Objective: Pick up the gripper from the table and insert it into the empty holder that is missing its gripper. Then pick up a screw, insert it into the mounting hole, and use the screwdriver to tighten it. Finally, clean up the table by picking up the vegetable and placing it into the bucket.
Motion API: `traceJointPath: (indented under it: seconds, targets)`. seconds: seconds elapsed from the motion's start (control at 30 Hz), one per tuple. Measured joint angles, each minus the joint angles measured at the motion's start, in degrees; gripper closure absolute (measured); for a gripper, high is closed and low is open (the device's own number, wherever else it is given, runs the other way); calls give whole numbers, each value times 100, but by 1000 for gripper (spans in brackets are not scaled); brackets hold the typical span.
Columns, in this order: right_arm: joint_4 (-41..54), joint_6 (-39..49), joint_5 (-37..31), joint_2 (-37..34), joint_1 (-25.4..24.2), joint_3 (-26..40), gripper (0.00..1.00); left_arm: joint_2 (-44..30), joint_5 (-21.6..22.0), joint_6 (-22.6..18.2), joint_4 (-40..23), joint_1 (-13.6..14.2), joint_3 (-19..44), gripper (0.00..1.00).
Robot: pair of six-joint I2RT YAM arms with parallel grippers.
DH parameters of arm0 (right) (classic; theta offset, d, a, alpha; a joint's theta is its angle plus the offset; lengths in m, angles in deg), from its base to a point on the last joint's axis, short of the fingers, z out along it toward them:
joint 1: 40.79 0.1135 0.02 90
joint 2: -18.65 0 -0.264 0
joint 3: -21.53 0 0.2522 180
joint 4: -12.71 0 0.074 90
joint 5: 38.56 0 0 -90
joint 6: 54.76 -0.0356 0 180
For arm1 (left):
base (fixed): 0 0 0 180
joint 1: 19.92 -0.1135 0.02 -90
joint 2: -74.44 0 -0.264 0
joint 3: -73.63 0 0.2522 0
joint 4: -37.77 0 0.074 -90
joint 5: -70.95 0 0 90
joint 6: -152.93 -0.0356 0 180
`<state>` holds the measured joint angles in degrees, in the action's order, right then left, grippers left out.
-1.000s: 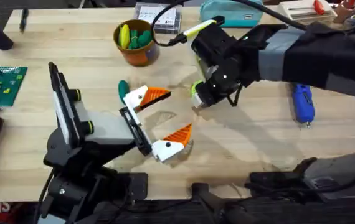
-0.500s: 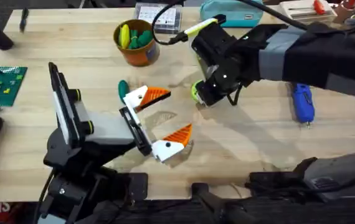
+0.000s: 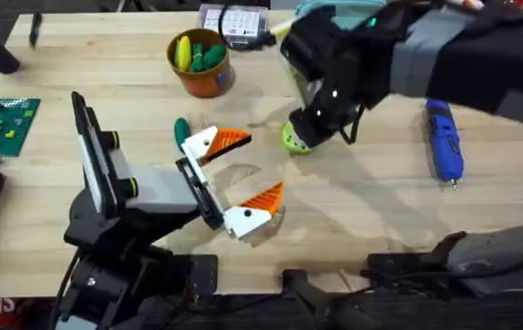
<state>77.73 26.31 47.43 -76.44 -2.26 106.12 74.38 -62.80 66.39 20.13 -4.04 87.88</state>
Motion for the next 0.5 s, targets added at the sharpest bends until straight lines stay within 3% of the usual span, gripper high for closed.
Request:
traceJointPath:
  seconds: [0.27,0.5]
  targets:
    - [1604,0,21,140,0,1673,995,1,0,0,0,0,0,12]
    - [1799,0,27,267,0,2372,995,0,0,1,0,0,0,12]
